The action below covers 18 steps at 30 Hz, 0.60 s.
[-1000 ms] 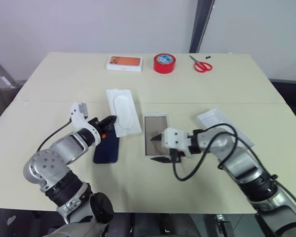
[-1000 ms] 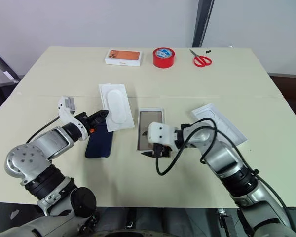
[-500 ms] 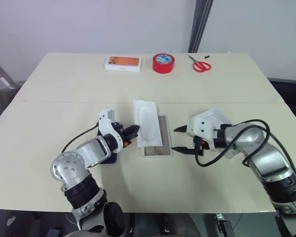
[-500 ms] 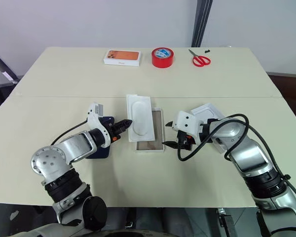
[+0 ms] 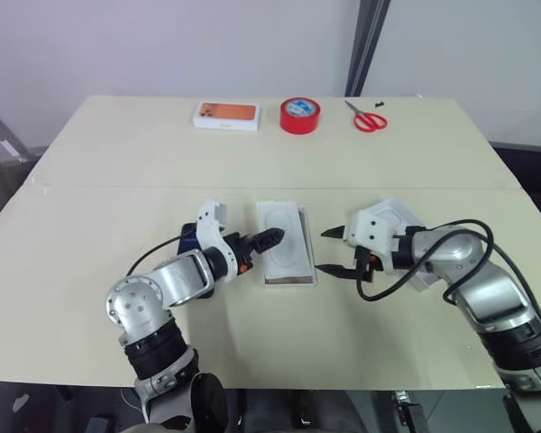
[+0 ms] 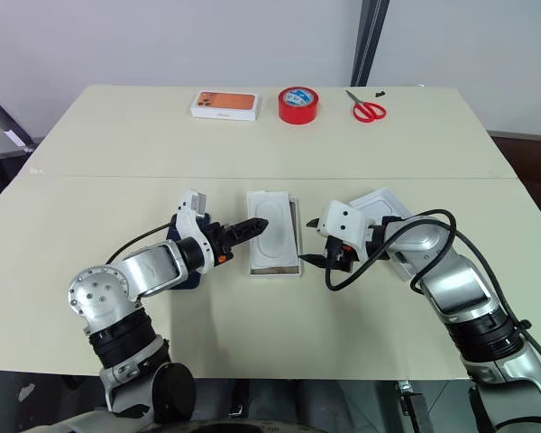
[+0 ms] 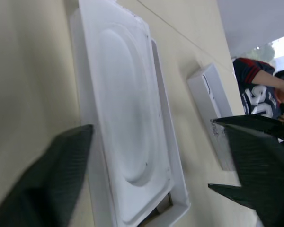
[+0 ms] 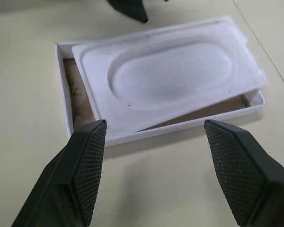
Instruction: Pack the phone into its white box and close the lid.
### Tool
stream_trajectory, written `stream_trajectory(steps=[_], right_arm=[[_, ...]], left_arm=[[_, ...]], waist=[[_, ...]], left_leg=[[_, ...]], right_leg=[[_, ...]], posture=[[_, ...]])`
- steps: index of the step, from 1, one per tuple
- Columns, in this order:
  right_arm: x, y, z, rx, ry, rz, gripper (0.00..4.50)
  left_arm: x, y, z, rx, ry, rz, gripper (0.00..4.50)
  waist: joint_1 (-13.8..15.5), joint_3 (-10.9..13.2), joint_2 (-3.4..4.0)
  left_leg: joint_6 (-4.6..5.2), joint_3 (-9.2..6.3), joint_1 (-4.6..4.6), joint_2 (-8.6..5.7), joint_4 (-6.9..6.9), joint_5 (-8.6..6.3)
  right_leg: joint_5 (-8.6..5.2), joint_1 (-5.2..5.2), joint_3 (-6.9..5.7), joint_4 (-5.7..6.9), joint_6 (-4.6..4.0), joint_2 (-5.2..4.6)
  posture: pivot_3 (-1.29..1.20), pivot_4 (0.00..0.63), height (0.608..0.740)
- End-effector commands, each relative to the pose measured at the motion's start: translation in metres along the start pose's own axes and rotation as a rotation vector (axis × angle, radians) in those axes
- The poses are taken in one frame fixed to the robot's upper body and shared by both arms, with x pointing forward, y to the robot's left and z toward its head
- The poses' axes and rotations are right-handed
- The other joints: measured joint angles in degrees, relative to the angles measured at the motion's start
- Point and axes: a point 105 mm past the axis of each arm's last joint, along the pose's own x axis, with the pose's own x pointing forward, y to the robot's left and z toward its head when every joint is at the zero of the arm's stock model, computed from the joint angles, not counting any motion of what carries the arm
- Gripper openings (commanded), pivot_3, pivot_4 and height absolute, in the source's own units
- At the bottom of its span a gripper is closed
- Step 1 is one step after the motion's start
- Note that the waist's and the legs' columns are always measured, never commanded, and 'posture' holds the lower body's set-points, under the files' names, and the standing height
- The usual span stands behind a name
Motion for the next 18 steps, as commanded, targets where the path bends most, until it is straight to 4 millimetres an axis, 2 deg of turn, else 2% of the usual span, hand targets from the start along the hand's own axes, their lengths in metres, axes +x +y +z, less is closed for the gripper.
stream_trajectory(steps=[1,5,8,10,11,13,14,18], right_arm=[[-0.002,-0.013,0.014,-0.032,-0.044,-0.062,3.46],[0.002,-0.016,0.023,0.010,-0.088,-0.074,3.46],[0.012,-0.013,0.029,0.049,-0.113,-0.070,2.66],[0.018,-0.012,0.031,0.050,-0.108,-0.074,1.76],[0.023,-0.013,0.031,0.052,-0.100,-0.085,1.13],[0.037,-0.016,0.032,0.041,-0.076,-0.110,0.17],[0.045,-0.018,0.034,0.034,-0.065,-0.132,0.04],[0.069,-0.033,0.043,0.027,-0.040,-0.227,0.04]], left_arm=[[-0.006,-0.002,0.001,-0.016,-0.019,-0.041,4.47],[-0.023,0.002,0.024,0.035,-0.101,-0.040,4.47],[-0.040,0.010,0.044,0.155,-0.168,0.018,4.50],[-0.049,0.017,0.052,0.263,-0.191,0.079,4.50],[-0.052,0.020,0.054,0.326,-0.191,0.106,4.50],[-0.061,0.026,0.059,0.480,-0.203,0.139,4.50],[-0.065,0.028,0.060,0.560,-0.201,0.148,4.50],[-0.078,0.029,0.059,0.785,-0.213,0.107,4.50]], waist=[[-0.08,0.00,0.00],[-0.09,0.00,0.00],[-0.14,0.00,0.00],[-0.20,0.00,0.01],[-0.13,0.00,0.03],[-0.25,0.00,0.03],[-0.37,0.00,0.04],[-0.30,0.01,0.06]], left_leg=[[0.00,0.00,0.00,0.00,0.00,0.00],[-0.03,-0.01,0.01,0.01,-0.01,0.02],[-0.08,-0.01,0.01,0.01,-0.01,0.05],[-0.42,-0.02,0.01,0.01,-0.03,0.24],[-0.47,-0.01,0.02,0.01,-0.06,0.27],[-0.49,0.00,0.02,-0.01,-0.08,0.28],[-0.50,0.01,0.03,-0.01,-0.10,0.28],[-0.49,0.01,0.02,0.00,-0.25,0.28]], right_leg=[[0.00,0.00,0.00,0.00,0.00,0.00],[0.00,-0.01,0.00,0.02,0.00,0.02],[0.00,-0.02,0.00,0.02,0.00,0.02],[0.00,-0.04,0.00,0.03,-0.01,0.02],[0.00,-0.04,0.01,0.03,-0.01,0.01],[-0.01,-0.05,0.01,0.01,-0.03,-0.02],[-0.01,-0.05,0.02,0.00,-0.04,-0.03],[-0.01,-0.14,0.02,-0.01,-0.14,-0.08]], posture=[[0.00,0.150,0.733],[0.00,0.150,0.733],[0.00,0.150,0.733],[0.00,0.150,0.733],[0.00,0.150,0.733],[0.00,0.150,0.733],[0.00,0.150,0.733],[0.00,0.150,0.733]])
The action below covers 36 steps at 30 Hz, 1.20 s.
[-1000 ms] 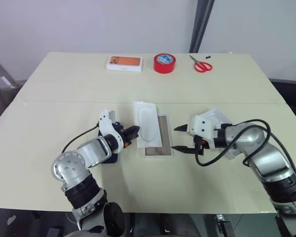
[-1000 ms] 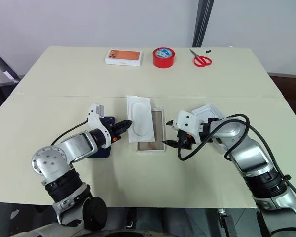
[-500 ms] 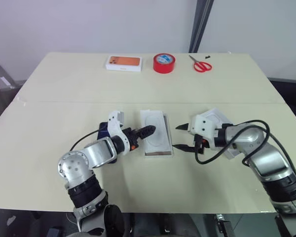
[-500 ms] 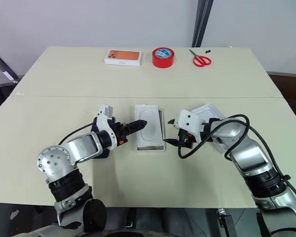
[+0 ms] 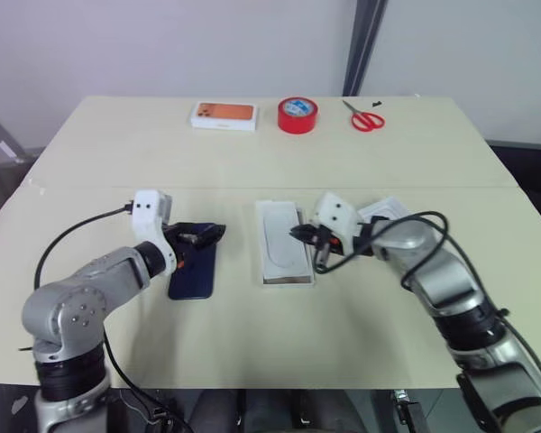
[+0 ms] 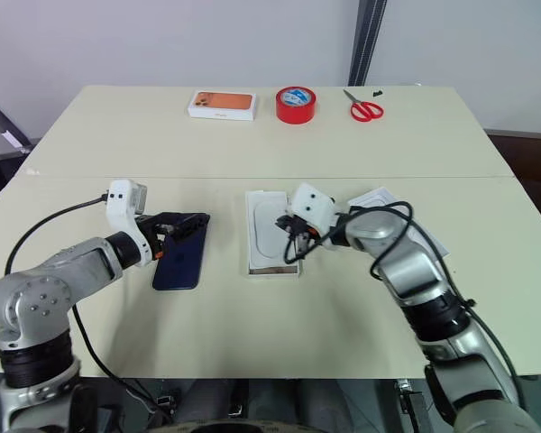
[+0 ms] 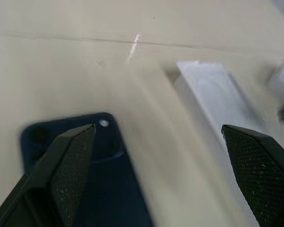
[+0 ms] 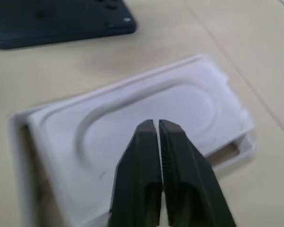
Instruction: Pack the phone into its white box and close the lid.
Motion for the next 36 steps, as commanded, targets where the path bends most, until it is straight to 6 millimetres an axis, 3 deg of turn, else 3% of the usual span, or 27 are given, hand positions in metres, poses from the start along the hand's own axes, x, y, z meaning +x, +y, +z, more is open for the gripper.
stream_trajectory(steps=[1,6,10,15,20,26,30,36], right_arm=[[0.018,-0.013,0.011,-0.034,0.018,-0.104,0.04],[0.046,-0.014,0.002,-0.050,0.113,-0.160,0.04],[0.052,-0.018,0.000,-0.029,0.137,-0.208,0.04],[0.042,-0.015,-0.013,-0.073,0.212,-0.203,0.04],[0.021,0.003,-0.021,-0.073,0.247,-0.100,0.04],[0.010,0.026,-0.018,-0.071,0.228,0.010,0.04],[0.007,0.030,-0.013,-0.063,0.218,0.049,0.04],[-0.003,0.054,-0.012,-0.128,0.211,0.230,0.04]], left_arm=[[-0.011,-0.009,0.012,0.209,-0.094,-0.088,4.50],[-0.026,-0.011,-0.001,0.326,-0.073,-0.178,4.50],[-0.032,-0.010,-0.010,0.343,-0.046,-0.194,4.50],[-0.036,-0.013,-0.020,0.338,-0.025,-0.210,4.50],[-0.037,-0.014,-0.025,0.331,-0.016,-0.208,4.50],[-0.033,-0.016,-0.026,0.324,-0.016,-0.219,4.50],[-0.032,-0.017,-0.027,0.320,-0.015,-0.224,4.50],[-0.032,-0.018,-0.028,0.317,-0.012,-0.228,4.50]], waist=[[-0.03,0.00,0.01],[-0.03,0.01,0.03],[-0.07,0.00,0.03],[-0.09,-0.01,0.05],[-0.05,-0.01,0.05],[-0.23,-0.01,0.05],[-0.20,-0.01,0.05],[-0.09,-0.01,0.05]], left_leg=[[0.01,0.00,-0.01,0.00,0.00,-0.01],[0.23,0.02,-0.26,0.00,-0.02,-0.13],[0.25,0.02,-0.73,-0.03,0.04,-0.11],[0.27,0.01,-0.73,-0.03,0.04,-0.11],[0.31,0.00,-0.73,-0.03,0.04,-0.13],[0.31,-0.01,-0.70,-0.01,0.04,-0.13],[0.32,-0.02,-0.71,-0.01,0.04,-0.13],[0.32,-0.02,-0.71,-0.02,0.05,-0.13]], right_leg=[[-0.01,-0.02,-0.01,-0.01,-0.01,-0.03],[-0.02,-0.23,-0.05,-0.02,-0.05,-0.15],[0.02,-0.76,-0.07,0.10,-0.07,-0.19],[0.03,-0.78,-0.09,0.14,-0.07,-0.18],[0.03,-0.76,-0.10,0.13,-0.06,-0.18],[0.03,-0.76,-0.10,0.18,-0.06,-0.16],[0.03,-0.76,-0.10,0.17,-0.06,-0.16],[0.03,-0.75,-0.10,0.14,-0.06,-0.16]], posture=[[0.00,0.150,0.733],[0.00,0.150,0.733],[0.00,0.150,0.733],[0.00,0.150,0.733],[0.00,0.150,0.733],[0.00,0.150,0.733],[0.00,0.150,0.733],[0.00,0.150,0.733]])
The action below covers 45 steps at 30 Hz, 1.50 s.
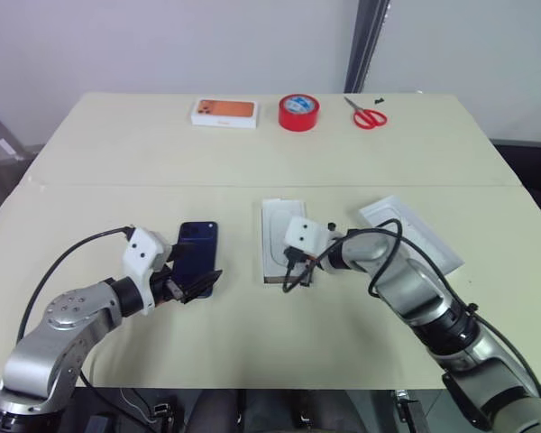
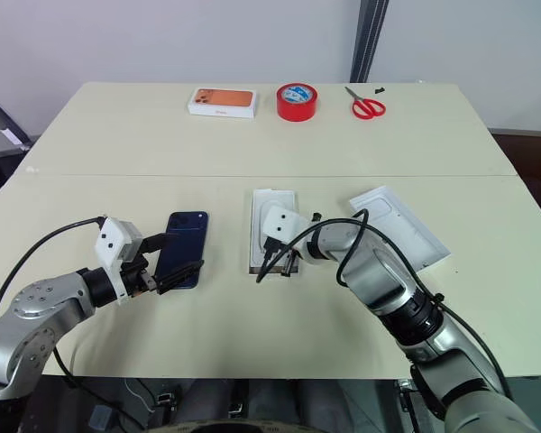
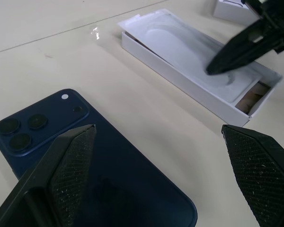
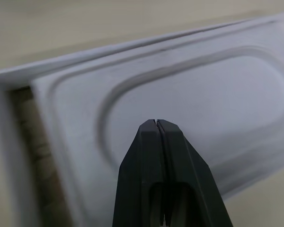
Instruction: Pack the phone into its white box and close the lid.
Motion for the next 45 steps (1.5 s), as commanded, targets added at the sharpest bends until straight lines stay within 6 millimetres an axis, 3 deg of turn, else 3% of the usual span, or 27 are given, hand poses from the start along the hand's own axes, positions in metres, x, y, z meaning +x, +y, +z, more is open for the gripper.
stream_trajectory(steps=[1,11,16,20,25,35,37,41,45], right_arm=[[-0.005,0.018,0.011,-0.078,-0.044,0.102,0.04],[-0.010,0.025,0.015,-0.150,-0.078,0.184,0.04],[-0.014,0.009,0.022,-0.166,-0.116,0.110,0.04],[-0.029,-0.004,0.035,-0.165,-0.196,0.067,0.04],[-0.042,-0.011,0.037,-0.129,-0.243,0.041,0.04],[-0.012,-0.001,0.051,-0.066,-0.272,0.013,0.04],[-0.005,0.001,0.058,-0.074,-0.281,0.014,0.04],[0.011,-0.001,0.069,-0.111,-0.270,0.003,0.04],[0.028,0.001,0.079,-0.136,-0.238,0.013,0.04]], left_arm=[[0.001,-0.003,0.008,0.034,-0.027,-0.011,4.50],[0.000,-0.006,0.007,0.026,-0.024,-0.010,4.50],[0.000,-0.007,0.007,0.025,-0.025,-0.009,4.50],[-0.001,-0.005,0.007,0.026,-0.025,0.001,4.50],[-0.005,0.007,0.007,-0.022,-0.028,0.071,4.50],[-0.016,0.032,0.007,-0.121,-0.049,0.188,4.50],[-0.022,0.048,0.001,-0.229,-0.046,0.283,4.50],[-0.028,0.062,-0.013,-0.356,0.030,0.388,4.50],[-0.024,0.061,-0.025,-0.543,0.125,0.399,4.50]], waist=[[0.02,0.00,0.00],[0.03,0.00,0.00],[0.03,0.00,0.00],[0.08,0.00,0.00],[0.09,0.00,0.00],[0.03,0.00,-0.01],[-0.02,-0.01,-0.01],[-0.10,-0.01,-0.02],[-0.07,-0.03,-0.04]], left_leg=[[0.00,0.00,0.00,0.00,0.00,0.00],[0.00,-0.01,0.00,0.00,0.01,0.00],[0.00,-0.01,0.00,0.00,0.01,0.00],[0.00,-0.01,0.00,0.00,0.02,0.00],[0.00,-0.01,0.00,0.00,0.02,0.00],[0.00,-0.01,0.01,0.03,0.05,0.00],[0.00,-0.01,0.01,0.03,0.06,0.00],[0.00,-0.02,0.01,0.03,0.11,0.00],[0.00,-0.04,0.01,0.02,0.16,0.01]], right_leg=[[0.00,0.00,0.00,0.00,0.00,0.00],[0.00,0.00,0.00,0.01,0.00,0.00],[0.00,0.00,0.00,0.01,0.00,0.00],[0.00,0.00,0.00,0.01,0.00,0.00],[0.00,0.01,0.00,0.01,0.01,0.00],[0.01,0.00,0.00,0.07,0.01,0.05],[0.01,0.00,-0.01,0.07,0.01,0.05],[0.01,-0.02,-0.01,0.14,0.02,0.09],[0.01,-0.04,-0.02,0.23,0.03,0.14]], posture=[[0.00,0.150,0.733],[0.00,0.150,0.733],[0.00,0.150,0.733],[0.00,0.150,0.733],[0.00,0.150,0.733],[0.00,0.150,0.733],[0.00,0.150,0.733],[0.00,0.150,0.733],[0.00,0.150,0.733]])
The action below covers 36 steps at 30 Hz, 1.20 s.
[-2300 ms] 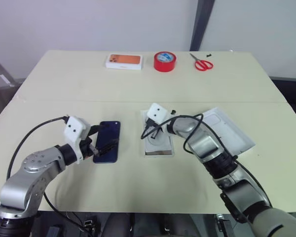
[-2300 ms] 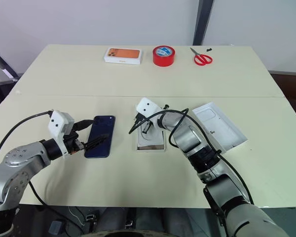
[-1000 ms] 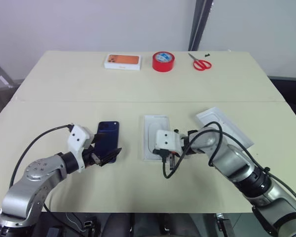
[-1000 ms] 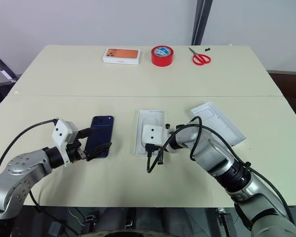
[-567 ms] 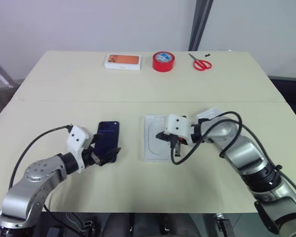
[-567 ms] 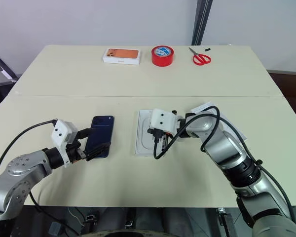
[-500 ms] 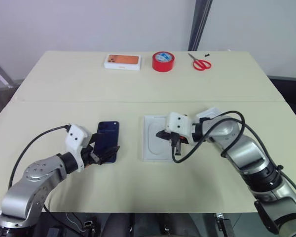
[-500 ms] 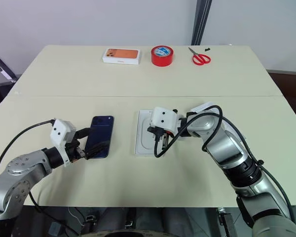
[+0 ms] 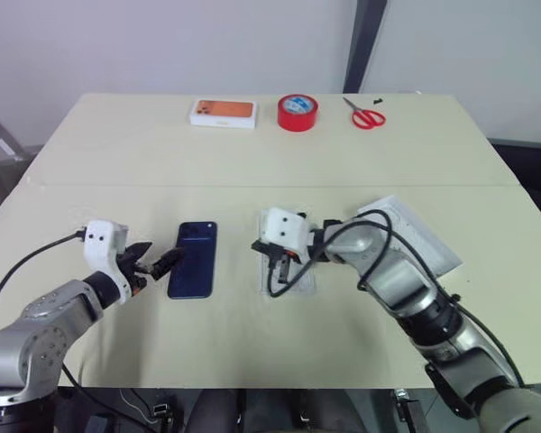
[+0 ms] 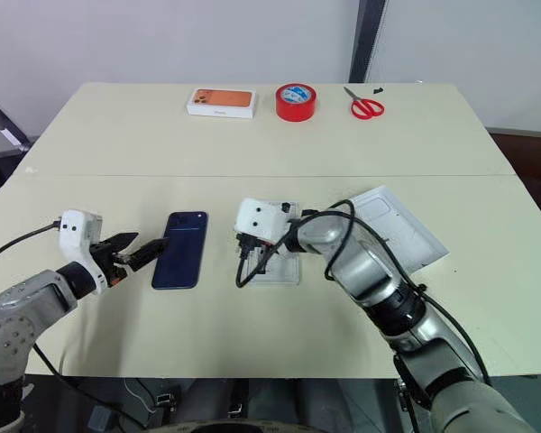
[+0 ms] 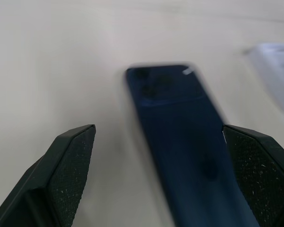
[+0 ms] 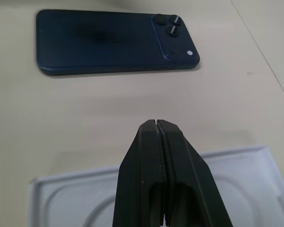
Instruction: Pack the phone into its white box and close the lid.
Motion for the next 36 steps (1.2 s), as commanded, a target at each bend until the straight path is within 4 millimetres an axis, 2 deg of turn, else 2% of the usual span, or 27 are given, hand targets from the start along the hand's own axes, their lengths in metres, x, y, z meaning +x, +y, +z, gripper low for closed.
stream_trajectory(steps=[1,6,11,18,23,35,36], right_arm=[[0.011,0.004,0.010,-0.057,0.009,0.013,0.04],[0.031,0.015,0.010,-0.059,0.063,0.069,0.04],[0.048,0.020,0.004,-0.103,0.145,0.092,0.04],[0.051,0.022,0.005,-0.128,0.148,0.101,0.04],[0.048,0.022,0.004,-0.128,0.147,0.102,0.04],[0.046,0.020,0.001,-0.121,0.146,0.097,0.04],[0.046,0.020,0.001,-0.122,0.145,0.095,0.01]], left_arm=[[-0.001,0.000,0.000,-0.098,0.057,0.012,4.50],[0.007,-0.016,-0.009,-0.181,0.167,-0.044,4.50],[0.015,-0.044,-0.023,-0.226,0.257,-0.150,4.50],[0.018,-0.070,-0.041,-0.234,0.318,-0.251,4.50],[0.019,-0.084,-0.039,-0.282,0.295,-0.321,4.50],[0.021,-0.067,-0.024,-0.396,0.232,-0.278,4.50],[0.021,-0.065,-0.023,-0.408,0.225,-0.271,4.25]], waist=[[0.01,-0.03,-0.04],[0.03,-0.06,-0.09],[0.22,-0.14,-0.08],[0.32,-0.30,-0.03],[0.47,-0.52,0.05],[0.34,-0.55,0.02],[0.33,-0.55,0.02]], left_leg=[[0.00,0.00,-0.01,0.00,0.00,0.00],[-0.03,0.00,-0.01,-0.01,0.02,0.01],[-0.14,-0.01,0.01,-0.05,0.02,0.08],[-0.31,-0.02,0.03,-0.08,0.01,0.16],[-0.28,-0.02,0.04,-0.10,0.01,0.15],[-0.29,-0.04,0.04,-0.10,0.02,0.15],[-0.28,-0.04,0.04,-0.10,0.02,0.15]], right_leg=[[0.00,-0.01,0.00,0.00,0.00,0.00],[0.00,0.00,-0.01,0.02,0.01,0.00],[0.00,0.01,-0.01,0.03,0.01,-0.01],[0.00,0.04,-0.01,0.01,0.00,-0.04],[0.00,0.07,-0.01,-0.02,0.00,-0.07],[0.00,0.07,-0.02,-0.03,0.00,-0.06],[0.00,0.07,-0.02,-0.03,0.00,-0.06]], posture=[[0.00,0.150,0.733],[0.00,0.150,0.733],[0.00,0.150,0.733],[0.00,0.150,0.733],[0.00,0.150,0.733],[0.00,0.150,0.733],[0.00,0.150,0.733]])
